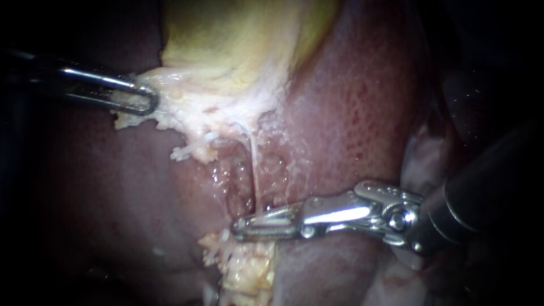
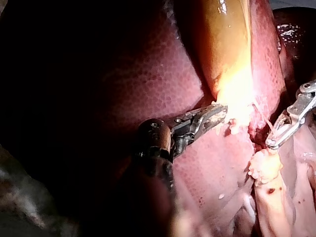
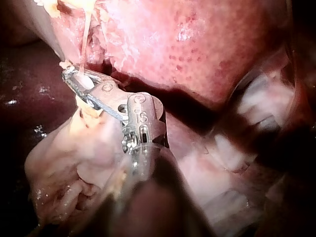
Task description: Going back first clip right tube
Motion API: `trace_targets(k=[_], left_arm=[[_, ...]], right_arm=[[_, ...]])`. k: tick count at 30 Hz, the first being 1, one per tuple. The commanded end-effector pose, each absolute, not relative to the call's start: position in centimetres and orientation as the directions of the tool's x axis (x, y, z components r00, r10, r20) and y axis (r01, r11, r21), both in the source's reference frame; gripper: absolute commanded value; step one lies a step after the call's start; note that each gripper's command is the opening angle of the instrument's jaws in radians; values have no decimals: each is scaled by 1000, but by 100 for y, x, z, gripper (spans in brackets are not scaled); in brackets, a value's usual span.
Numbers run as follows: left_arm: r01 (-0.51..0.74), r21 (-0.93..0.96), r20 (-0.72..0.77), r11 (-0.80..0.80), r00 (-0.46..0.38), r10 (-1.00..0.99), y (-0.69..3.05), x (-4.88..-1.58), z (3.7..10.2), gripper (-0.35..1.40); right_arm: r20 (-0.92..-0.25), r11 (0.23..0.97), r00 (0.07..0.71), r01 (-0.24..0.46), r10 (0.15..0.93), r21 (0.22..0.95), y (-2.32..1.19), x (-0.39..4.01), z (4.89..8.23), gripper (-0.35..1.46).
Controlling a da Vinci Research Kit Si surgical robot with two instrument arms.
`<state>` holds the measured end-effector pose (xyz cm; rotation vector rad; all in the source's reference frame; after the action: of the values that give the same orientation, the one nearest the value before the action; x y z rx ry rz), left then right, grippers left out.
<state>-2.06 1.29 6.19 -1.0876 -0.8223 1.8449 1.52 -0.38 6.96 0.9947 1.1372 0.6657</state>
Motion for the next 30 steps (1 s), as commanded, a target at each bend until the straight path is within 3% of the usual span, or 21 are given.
trace_targets(k=[1, 13, 14, 15, 19, 26, 30], left_arm=[[-321, -834, -365, -448, -288, 885, 129, -206, 619, -35], [-321, -834, -365, -448, -288, 885, 129, -206, 619, -35], [-321, -834, -365, -448, -288, 885, 129, -206, 619, -35], [-321, -834, -365, -448, -288, 885, 129, -206, 619, -35], [-321, -834, -365, -448, -288, 885, 129, -206, 619, -35], [-321, -834, -365, -449, -288, 885, 128, -205, 619, -35], [-321, -834, -365, -449, -288, 885, 128, -205, 619, -35]], right_arm=[[-424, 432, 312, 47, 850, 901, -39, 152, 696, -35], [-419, 428, 312, 44, 853, 903, -39, 153, 696, -35], [-425, 433, 312, 46, 850, 900, -39, 153, 697, -30], [-440, 448, 311, 51, 842, 893, -39, 155, 697, -10], [-488, 494, 309, 64, 816, 867, -40, 161, 701, 32], [-558, 564, 300, 77, 774, 822, -42, 170, 714, 46], [-603, 621, 263, 21, 753, 784, -38, 173, 727, 49]])
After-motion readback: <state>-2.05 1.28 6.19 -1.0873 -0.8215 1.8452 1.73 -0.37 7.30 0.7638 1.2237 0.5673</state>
